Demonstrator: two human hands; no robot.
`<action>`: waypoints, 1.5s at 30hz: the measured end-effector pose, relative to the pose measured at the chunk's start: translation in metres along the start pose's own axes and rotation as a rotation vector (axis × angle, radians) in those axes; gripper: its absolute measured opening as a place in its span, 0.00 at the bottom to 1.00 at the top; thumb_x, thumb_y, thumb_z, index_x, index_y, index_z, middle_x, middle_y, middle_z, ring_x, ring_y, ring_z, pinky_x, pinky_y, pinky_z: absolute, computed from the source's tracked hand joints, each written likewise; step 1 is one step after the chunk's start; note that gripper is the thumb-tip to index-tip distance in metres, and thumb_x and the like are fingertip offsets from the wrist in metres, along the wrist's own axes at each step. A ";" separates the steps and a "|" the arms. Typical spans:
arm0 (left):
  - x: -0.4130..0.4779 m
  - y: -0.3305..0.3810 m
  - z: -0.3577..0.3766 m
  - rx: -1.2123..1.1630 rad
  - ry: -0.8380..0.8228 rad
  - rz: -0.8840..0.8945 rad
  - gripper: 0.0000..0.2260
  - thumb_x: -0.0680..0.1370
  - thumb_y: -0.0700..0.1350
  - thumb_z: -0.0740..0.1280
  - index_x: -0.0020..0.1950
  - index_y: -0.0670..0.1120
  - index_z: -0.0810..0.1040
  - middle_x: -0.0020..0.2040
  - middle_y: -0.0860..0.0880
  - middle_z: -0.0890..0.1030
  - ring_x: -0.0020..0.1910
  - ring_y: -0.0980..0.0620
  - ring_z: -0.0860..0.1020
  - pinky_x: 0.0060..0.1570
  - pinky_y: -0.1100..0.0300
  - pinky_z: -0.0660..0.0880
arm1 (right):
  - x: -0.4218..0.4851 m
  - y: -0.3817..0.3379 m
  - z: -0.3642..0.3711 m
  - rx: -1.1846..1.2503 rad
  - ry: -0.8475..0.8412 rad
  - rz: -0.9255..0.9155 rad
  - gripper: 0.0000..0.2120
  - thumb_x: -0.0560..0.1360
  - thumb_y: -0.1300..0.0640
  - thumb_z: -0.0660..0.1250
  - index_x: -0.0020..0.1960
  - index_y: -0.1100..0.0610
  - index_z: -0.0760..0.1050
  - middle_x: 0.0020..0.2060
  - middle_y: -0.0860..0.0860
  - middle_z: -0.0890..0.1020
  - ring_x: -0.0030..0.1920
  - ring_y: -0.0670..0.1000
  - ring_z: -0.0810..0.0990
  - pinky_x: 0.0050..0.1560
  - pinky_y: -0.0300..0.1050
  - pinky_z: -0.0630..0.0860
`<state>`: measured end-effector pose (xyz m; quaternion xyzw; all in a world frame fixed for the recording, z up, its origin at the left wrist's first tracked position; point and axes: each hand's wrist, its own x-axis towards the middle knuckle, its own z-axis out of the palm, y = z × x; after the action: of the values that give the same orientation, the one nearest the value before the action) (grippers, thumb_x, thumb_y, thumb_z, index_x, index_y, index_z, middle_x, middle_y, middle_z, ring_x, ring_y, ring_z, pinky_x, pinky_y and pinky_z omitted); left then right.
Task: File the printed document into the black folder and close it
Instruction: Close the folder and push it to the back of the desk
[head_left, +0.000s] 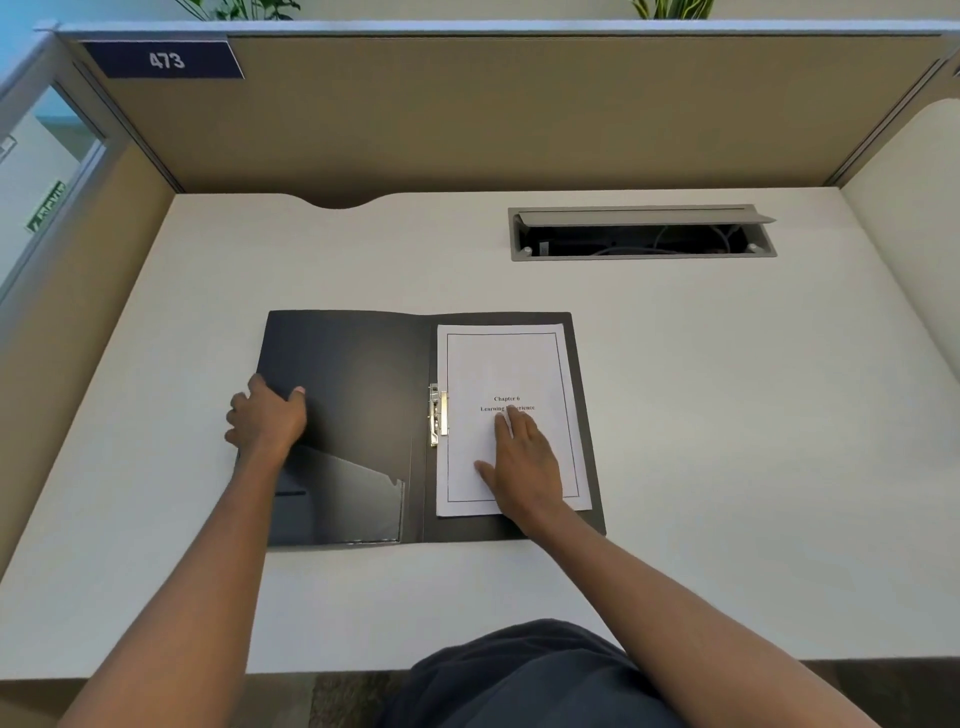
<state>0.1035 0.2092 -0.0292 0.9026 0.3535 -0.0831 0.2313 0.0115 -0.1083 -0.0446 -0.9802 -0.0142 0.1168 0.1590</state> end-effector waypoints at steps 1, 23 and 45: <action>0.003 -0.004 -0.001 -0.013 -0.016 -0.021 0.30 0.80 0.56 0.66 0.77 0.42 0.64 0.72 0.33 0.71 0.71 0.30 0.69 0.69 0.35 0.66 | -0.001 0.002 0.001 -0.016 -0.008 -0.001 0.35 0.80 0.46 0.64 0.80 0.59 0.56 0.81 0.57 0.56 0.81 0.58 0.55 0.79 0.52 0.57; -0.069 0.048 -0.088 -0.152 0.038 0.294 0.13 0.79 0.51 0.68 0.47 0.42 0.85 0.47 0.40 0.85 0.50 0.36 0.82 0.51 0.48 0.77 | -0.031 0.067 -0.015 0.011 -0.039 0.051 0.36 0.79 0.46 0.67 0.80 0.56 0.55 0.81 0.53 0.55 0.81 0.54 0.54 0.78 0.49 0.57; -0.174 0.124 -0.047 -0.622 -0.513 0.591 0.10 0.83 0.49 0.66 0.59 0.53 0.86 0.53 0.51 0.87 0.53 0.49 0.85 0.52 0.51 0.83 | -0.045 -0.055 -0.177 0.533 0.172 -0.079 0.23 0.78 0.64 0.64 0.71 0.57 0.67 0.63 0.56 0.71 0.58 0.59 0.78 0.61 0.55 0.77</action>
<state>0.0585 0.0476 0.1112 0.8030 0.0223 -0.1242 0.5825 0.0094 -0.1132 0.1459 -0.9089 -0.0079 0.0267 0.4162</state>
